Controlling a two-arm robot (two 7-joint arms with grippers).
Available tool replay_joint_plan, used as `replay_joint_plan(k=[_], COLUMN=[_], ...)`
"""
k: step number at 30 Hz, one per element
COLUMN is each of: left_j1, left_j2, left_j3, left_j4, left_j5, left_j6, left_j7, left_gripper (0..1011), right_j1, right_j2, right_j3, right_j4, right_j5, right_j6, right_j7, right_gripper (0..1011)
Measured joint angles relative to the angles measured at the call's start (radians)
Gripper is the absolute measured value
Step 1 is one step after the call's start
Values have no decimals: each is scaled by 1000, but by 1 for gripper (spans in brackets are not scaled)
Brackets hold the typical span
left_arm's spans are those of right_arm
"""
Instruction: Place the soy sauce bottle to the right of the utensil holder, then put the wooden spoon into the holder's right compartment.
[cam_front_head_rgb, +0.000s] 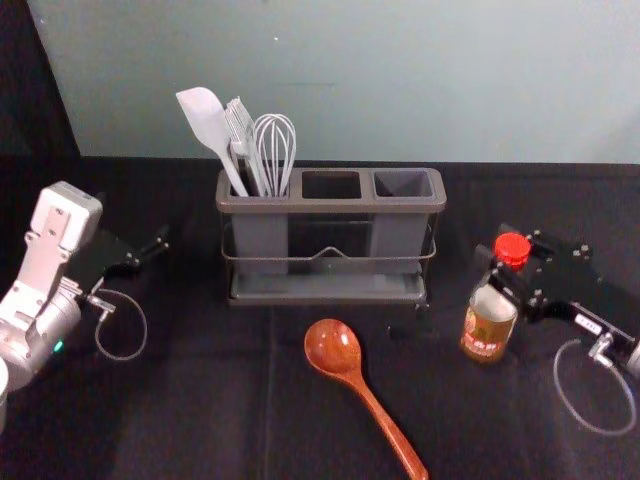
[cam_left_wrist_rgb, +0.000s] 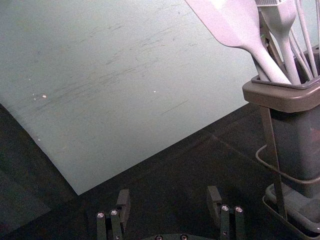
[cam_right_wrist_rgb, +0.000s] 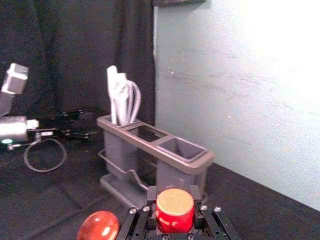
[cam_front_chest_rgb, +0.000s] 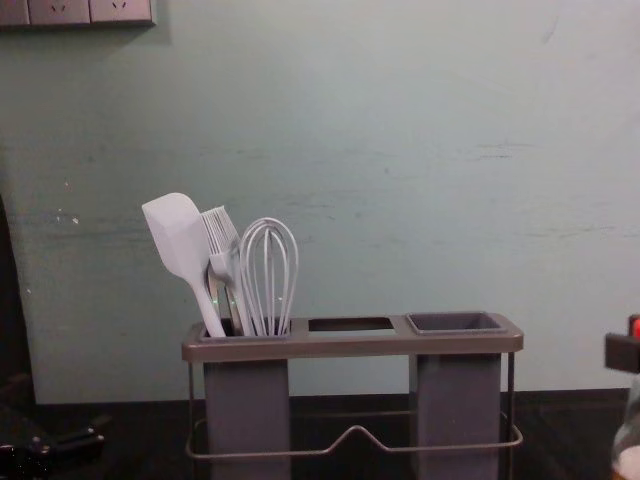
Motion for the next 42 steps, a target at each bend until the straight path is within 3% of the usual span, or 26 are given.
replay_joint_plan(k=[8, 21, 42], left_j1=[0, 0, 0], left_j2=[0, 0, 0], left_j3=[0, 0, 0], left_j4=[0, 0, 0], left_j5=[0, 0, 0], left_j6=[0, 0, 0], left_j7=[0, 0, 0], left_gripper=[1005, 1005, 1005], right_j1=[62, 220, 363], right_j2=[-15, -63, -147], right_j3=[11, -44, -113], right_j4=[85, 265, 423], right_j5=[13, 33, 4], right_j6=[-53, -72, -61], right_j7=[41, 112, 93], right_gripper=[382, 382, 382])
